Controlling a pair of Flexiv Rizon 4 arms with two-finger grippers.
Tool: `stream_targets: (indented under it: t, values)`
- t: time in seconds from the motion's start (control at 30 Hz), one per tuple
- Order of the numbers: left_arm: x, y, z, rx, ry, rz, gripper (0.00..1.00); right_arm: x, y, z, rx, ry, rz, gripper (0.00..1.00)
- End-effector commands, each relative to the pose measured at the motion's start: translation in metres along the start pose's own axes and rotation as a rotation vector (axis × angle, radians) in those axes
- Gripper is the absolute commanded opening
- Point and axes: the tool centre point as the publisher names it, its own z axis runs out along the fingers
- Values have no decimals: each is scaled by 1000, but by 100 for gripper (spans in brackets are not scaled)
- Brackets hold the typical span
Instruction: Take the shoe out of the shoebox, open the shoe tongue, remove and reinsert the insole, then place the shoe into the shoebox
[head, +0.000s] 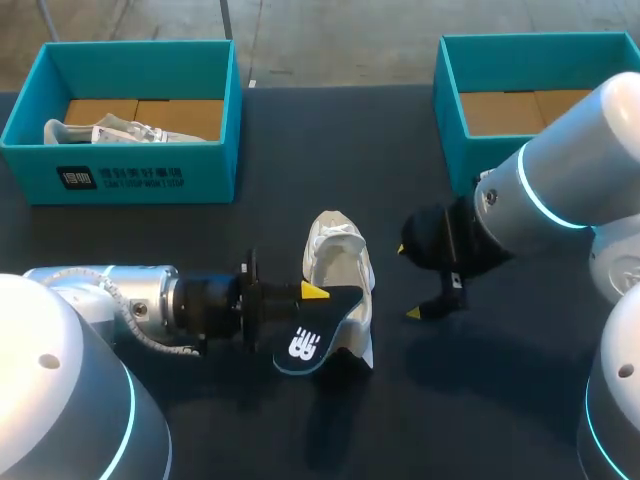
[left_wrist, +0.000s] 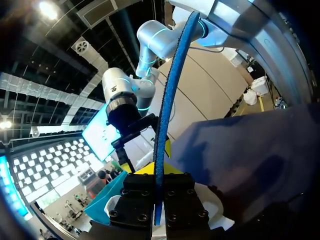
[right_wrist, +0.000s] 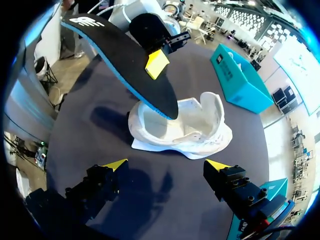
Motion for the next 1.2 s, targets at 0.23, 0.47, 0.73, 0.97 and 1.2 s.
stream_targets:
  t: [0.23, 0.47, 0.73, 0.97, 1.2]
  values:
    - [6, 11, 7, -7, 23, -3, 0, 2, -2, -2, -3, -1, -1, 100]
    - [7, 12, 8, -20, 31, -6, 0, 2, -2, -2, -3, -1, -1, 100]
    - [6, 13, 7, -28, 31, -2, 0, 2, -2, -2, -3, -1, -1, 100]
    - [6, 20, 7, -43, 33, -6, 0, 2, -2, -2, -3, -1, -1, 100]
    - [8, 28, 9, -59, 38, -14, 0, 2, -2, -2, -3, -1, -1, 100]
